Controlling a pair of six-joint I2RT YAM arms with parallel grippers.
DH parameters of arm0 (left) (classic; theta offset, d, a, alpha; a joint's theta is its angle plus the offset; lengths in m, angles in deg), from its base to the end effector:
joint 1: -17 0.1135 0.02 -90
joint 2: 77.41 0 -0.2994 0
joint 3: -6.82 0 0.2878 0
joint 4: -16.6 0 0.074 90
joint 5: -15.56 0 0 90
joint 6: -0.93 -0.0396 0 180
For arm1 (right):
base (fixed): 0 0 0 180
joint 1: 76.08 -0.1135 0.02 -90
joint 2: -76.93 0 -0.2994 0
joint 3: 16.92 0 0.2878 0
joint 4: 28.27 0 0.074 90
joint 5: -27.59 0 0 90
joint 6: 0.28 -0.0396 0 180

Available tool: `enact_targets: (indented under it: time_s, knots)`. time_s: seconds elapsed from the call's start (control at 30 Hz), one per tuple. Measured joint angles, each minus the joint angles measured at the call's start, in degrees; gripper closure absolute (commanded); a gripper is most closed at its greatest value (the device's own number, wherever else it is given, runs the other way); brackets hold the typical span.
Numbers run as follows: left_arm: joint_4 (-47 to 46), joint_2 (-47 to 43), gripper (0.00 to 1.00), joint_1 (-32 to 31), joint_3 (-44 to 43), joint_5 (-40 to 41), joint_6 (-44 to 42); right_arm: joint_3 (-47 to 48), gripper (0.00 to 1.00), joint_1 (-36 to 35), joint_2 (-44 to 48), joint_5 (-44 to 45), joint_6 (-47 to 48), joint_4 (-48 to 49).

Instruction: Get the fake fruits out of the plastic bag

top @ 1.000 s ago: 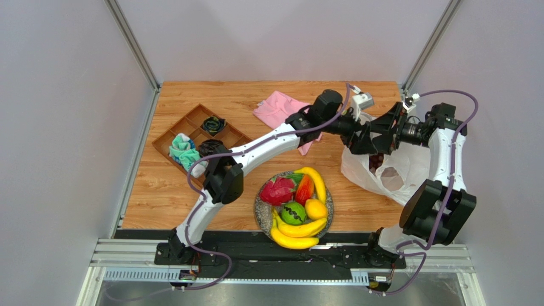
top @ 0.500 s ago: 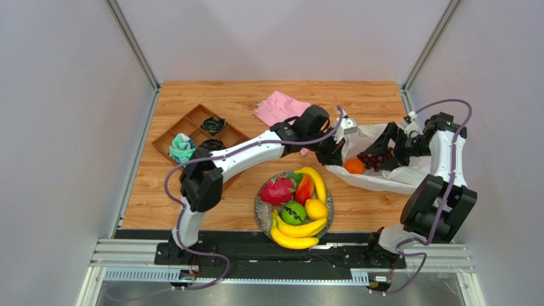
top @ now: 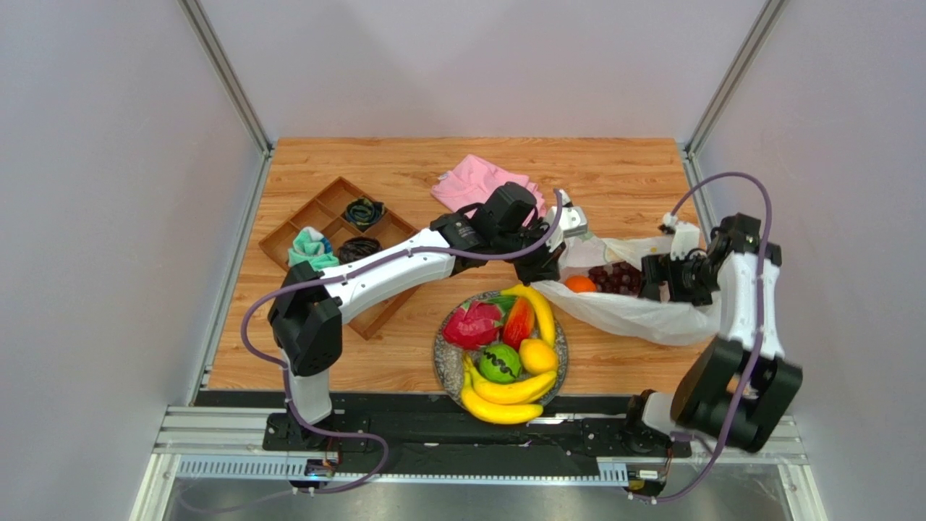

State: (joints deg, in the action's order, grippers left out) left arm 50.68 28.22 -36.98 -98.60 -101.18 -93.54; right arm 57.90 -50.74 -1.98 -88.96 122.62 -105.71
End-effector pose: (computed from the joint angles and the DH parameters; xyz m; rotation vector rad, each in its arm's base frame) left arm 0.2672 -0.3978 0.3392 1.3469 1.8279 -0.9848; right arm 0.2476 -0.0977 0.2786 -0.2294 2.7423 0.4679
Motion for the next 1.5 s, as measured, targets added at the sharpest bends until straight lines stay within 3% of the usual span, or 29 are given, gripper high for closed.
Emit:
enact_targets:
  time_s: [0.13, 0.27, 0.5, 0.6, 0.7, 0.73, 1.0, 1.27, 1.5]
  knots:
    - [0.37, 0.02, 1.0, 0.0, 2.8, 2.03, -0.55, -4.46, 0.15, -1.42, 12.52, -0.83, 13.68, -4.15]
    - [0.37, 0.02, 1.0, 0.02, 3.08, 2.93, -1.55, -2.64, 0.2, -2.75, 9.77, -5.4, 18.03, -4.68]
    - [-0.5, 0.02, 1.0, 1.01, 3.65, 3.43, -2.73, -2.97, 0.21, -18.34, 4.26, -6.34, 13.79, 7.02]
    - [-0.68, 0.02, 1.0, 1.73, 3.65, 2.54, -3.19, -2.78, 0.15, -22.67, 1.03, -5.11, 9.68, 11.52]
    - [-1.09, 0.02, 1.0, 2.19, 3.65, 1.25, -3.41, -1.9, 0.07, -23.41, -3.78, -2.03, 5.51, 15.34]
    - [-1.25, 0.02, 1.0, 2.32, 3.65, 0.94, -3.41, -1.16, 0.0, -23.41, -5.86, -0.81, 4.28, 16.11]
    - [-1.38, 0.35, 1.0, 2.21, 3.02, -1.03, -3.39, 8.33, 0.0, -24.7, -21.44, 1.31, 0.59, 17.94]
    - [-1.25, 3.39, 1.0, 1.92, -0.63, -1.95, -3.13, 8.57, 0.0, -28.39, -25.9, -0.07, 1.4, 18.18]
    - [-1.11, 3.48, 1.0, 1.92, -1.09, -1.9, -3.13, 8.55, 0.0, -29.11, -21.66, -3.63, 1.36, 18.16]
